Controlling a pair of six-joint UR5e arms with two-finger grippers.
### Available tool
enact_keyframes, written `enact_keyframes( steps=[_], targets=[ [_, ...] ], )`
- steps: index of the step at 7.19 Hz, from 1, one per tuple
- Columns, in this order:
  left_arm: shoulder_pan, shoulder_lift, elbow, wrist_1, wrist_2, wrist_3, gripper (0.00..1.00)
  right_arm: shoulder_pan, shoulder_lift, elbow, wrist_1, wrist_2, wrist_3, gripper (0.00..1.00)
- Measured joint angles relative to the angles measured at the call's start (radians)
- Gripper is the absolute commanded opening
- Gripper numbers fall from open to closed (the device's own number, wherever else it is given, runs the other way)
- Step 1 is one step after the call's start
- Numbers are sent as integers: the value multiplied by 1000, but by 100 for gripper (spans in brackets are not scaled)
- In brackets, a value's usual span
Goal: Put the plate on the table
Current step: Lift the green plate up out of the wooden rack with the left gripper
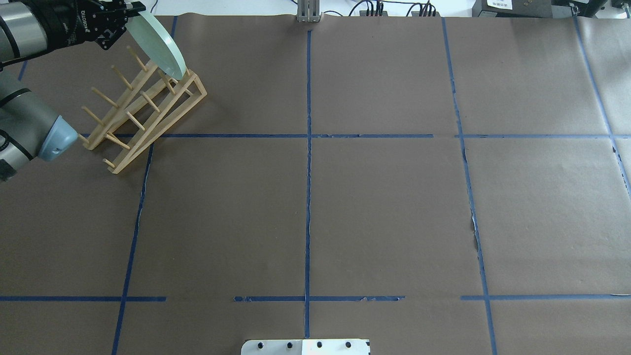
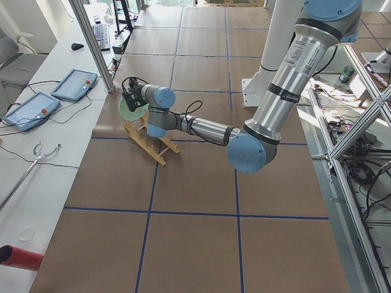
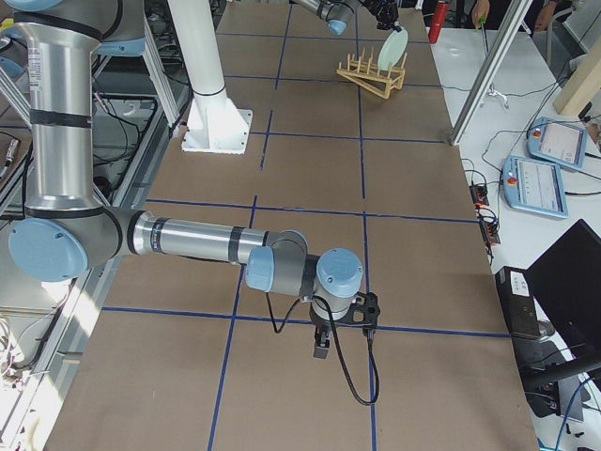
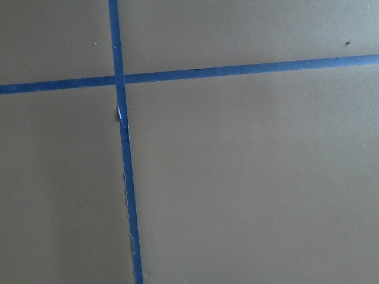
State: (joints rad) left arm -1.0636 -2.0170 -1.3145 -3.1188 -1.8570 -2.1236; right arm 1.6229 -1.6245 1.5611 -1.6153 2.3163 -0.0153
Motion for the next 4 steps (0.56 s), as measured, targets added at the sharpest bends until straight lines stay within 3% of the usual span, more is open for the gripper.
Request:
enact_keyframes(
  steps=[2,4],
  targets=[
    [-55,0,-22,-2,-9,-18,0,0,0,0,0,0,0,100],
    [-128,-1,-70,27,-112,-24,0,0,0,0,0,0,0,100]
  ],
)
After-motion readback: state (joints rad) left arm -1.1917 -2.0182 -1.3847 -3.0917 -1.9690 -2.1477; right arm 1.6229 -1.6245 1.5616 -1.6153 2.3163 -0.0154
